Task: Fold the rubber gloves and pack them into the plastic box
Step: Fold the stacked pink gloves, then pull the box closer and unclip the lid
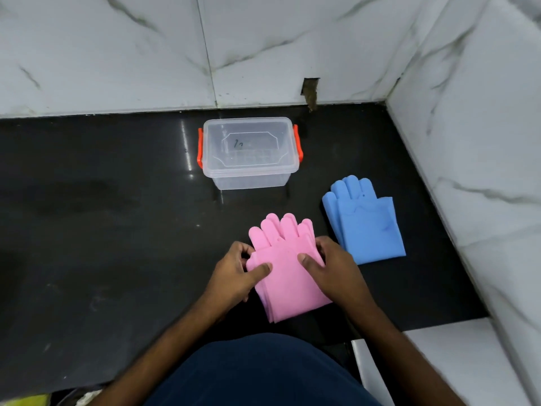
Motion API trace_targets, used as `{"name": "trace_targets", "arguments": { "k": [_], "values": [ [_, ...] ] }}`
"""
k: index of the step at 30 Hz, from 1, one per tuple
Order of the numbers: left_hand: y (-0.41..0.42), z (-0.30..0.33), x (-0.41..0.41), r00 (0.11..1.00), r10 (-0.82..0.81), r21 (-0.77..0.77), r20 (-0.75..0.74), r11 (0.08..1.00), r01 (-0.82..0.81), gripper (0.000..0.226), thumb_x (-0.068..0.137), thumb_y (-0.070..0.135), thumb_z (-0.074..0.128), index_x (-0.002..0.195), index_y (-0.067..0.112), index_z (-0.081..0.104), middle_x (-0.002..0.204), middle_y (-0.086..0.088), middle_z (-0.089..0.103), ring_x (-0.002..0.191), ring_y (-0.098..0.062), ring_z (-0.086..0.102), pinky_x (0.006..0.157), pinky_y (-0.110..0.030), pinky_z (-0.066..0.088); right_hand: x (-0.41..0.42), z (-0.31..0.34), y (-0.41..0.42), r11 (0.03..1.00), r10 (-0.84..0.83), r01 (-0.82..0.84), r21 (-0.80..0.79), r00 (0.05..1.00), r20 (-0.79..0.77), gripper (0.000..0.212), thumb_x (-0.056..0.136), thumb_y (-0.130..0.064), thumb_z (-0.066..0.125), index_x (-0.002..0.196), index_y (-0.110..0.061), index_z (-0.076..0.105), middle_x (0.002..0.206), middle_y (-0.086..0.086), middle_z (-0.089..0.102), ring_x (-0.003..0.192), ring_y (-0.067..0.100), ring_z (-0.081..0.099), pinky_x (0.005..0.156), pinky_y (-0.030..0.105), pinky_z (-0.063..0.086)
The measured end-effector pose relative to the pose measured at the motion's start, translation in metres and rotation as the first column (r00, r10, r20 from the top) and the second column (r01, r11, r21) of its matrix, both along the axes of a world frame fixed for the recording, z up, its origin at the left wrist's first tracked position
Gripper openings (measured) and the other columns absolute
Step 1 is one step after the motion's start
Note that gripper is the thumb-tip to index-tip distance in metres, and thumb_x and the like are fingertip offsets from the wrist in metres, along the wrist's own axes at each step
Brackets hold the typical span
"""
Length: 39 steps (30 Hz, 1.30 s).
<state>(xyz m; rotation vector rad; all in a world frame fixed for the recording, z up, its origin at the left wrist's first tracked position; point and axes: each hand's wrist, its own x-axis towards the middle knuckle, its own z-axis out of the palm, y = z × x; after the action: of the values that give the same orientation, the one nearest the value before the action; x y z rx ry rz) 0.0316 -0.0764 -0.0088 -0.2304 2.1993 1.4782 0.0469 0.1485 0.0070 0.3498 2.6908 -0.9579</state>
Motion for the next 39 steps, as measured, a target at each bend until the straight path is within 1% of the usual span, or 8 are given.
{"name": "trace_targets", "arguments": {
  "k": [5,10,16,22,26,30,35,39],
  "values": [
    [0.0,0.0,-0.002,0.968,-0.008,-0.269,-0.251,0.961,-0.062,0.051,0.09,0.058,0.068,0.12,0.018,0.053,0.098,0.004,0.065,0.084,-0.004,0.063,0.067,-0.019,0.047,0.009,0.0,-0.005,0.991,-0.032,0.039,0.125,0.998,-0.054,0.067,0.097,-0.051,0.058,0.151,-0.017,0.037,0.145,0.007,0.044,0.132,0.024,0.045,0.106,0.042,0.045],
    [-0.001,0.004,-0.02,0.921,-0.002,-0.258,-0.39,0.96,-0.107,0.036,0.094,0.044,0.068,0.117,0.018,0.057,0.111,0.0,0.059,0.09,-0.002,0.059,0.072,-0.014,0.045,-0.01,0.004,-0.016,0.99,-0.003,0.034,0.14,0.976,-0.218,0.061,0.099,-0.05,0.053,0.148,-0.017,0.041,0.143,0.009,0.045,0.13,0.024,0.047,0.106,0.039,0.044],
    [-0.001,0.022,-0.043,0.873,0.013,-0.2,-0.488,0.972,-0.126,0.034,0.096,0.027,0.071,0.124,0.016,0.055,0.119,0.001,0.055,0.105,-0.012,0.06,0.089,-0.032,0.056,-0.051,0.008,-0.034,0.983,0.071,-0.007,0.183,0.937,-0.341,0.056,0.099,-0.052,0.05,0.146,-0.022,0.044,0.14,0.004,0.049,0.128,0.02,0.05,0.102,0.032,0.043],
    [-0.012,0.05,-0.092,0.72,-0.136,-0.4,-0.681,0.892,-0.21,0.039,0.097,0.025,0.067,0.134,0.015,0.061,0.141,-0.004,0.052,0.132,-0.021,0.044,0.106,-0.041,0.045,-0.11,0.024,-0.041,0.987,0.017,0.066,0.146,0.863,-0.505,0.057,0.099,-0.038,0.059,0.148,-0.02,0.037,0.143,0.004,0.039,0.129,0.018,0.044,0.1,0.025,0.038],
    [-0.019,0.056,-0.129,0.729,-0.358,-0.653,-0.583,0.741,-0.158,0.055,0.097,0.046,0.063,0.145,0.02,0.056,0.164,-0.011,0.037,0.155,-0.032,0.026,0.119,-0.053,0.029,-0.147,0.033,-0.036,0.993,-0.017,0.065,0.102,0.909,-0.416,0.06,0.102,-0.037,0.054,0.153,-0.013,0.034,0.149,0.011,0.04,0.135,0.025,0.042,0.106,0.034,0.041],
    [-0.021,0.053,-0.156,0.827,-0.25,-0.623,-0.504,0.768,-0.147,0.071,0.101,0.061,0.047,0.155,0.015,0.043,0.17,-0.015,0.026,0.158,-0.034,0.018,0.123,-0.053,0.025,-0.179,0.033,-0.03,0.994,-0.087,0.104,0.029,0.933,-0.35,0.054,0.106,-0.038,0.046,0.153,-0.015,0.034,0.146,0.009,0.052,0.131,0.024,0.054,0.103,0.038,0.047],
    [-0.02,0.051,-0.172,0.843,-0.322,-0.755,-0.431,0.641,-0.141,0.06,0.11,0.042,0.029,0.158,0.005,0.036,0.173,-0.011,0.016,0.136,-0.039,0.045,0.109,-0.044,0.046,-0.202,0.028,-0.024,0.974,-0.196,0.159,-0.162,0.949,-0.247,0.034,0.109,-0.037,0.032,0.119,-0.015,0.057,0.1,0.003,0.066,0.1,0.023,0.068,0.086,0.039,0.054],
    [-0.019,0.045,-0.165,0.845,-0.353,-0.811,-0.402,0.566,-0.15,0.063,0.109,0.04,0.022,0.161,0.005,0.029,0.175,-0.012,0.007,0.122,-0.035,0.051,0.094,-0.035,0.049,-0.206,0.03,-0.023,0.992,-0.114,0.094,-0.083,0.951,-0.288,0.043,0.108,-0.045,0.031,0.124,-0.015,0.058,0.097,0.002,0.069,0.091,0.019,0.068,0.083,0.04,0.057]
  ]
}}
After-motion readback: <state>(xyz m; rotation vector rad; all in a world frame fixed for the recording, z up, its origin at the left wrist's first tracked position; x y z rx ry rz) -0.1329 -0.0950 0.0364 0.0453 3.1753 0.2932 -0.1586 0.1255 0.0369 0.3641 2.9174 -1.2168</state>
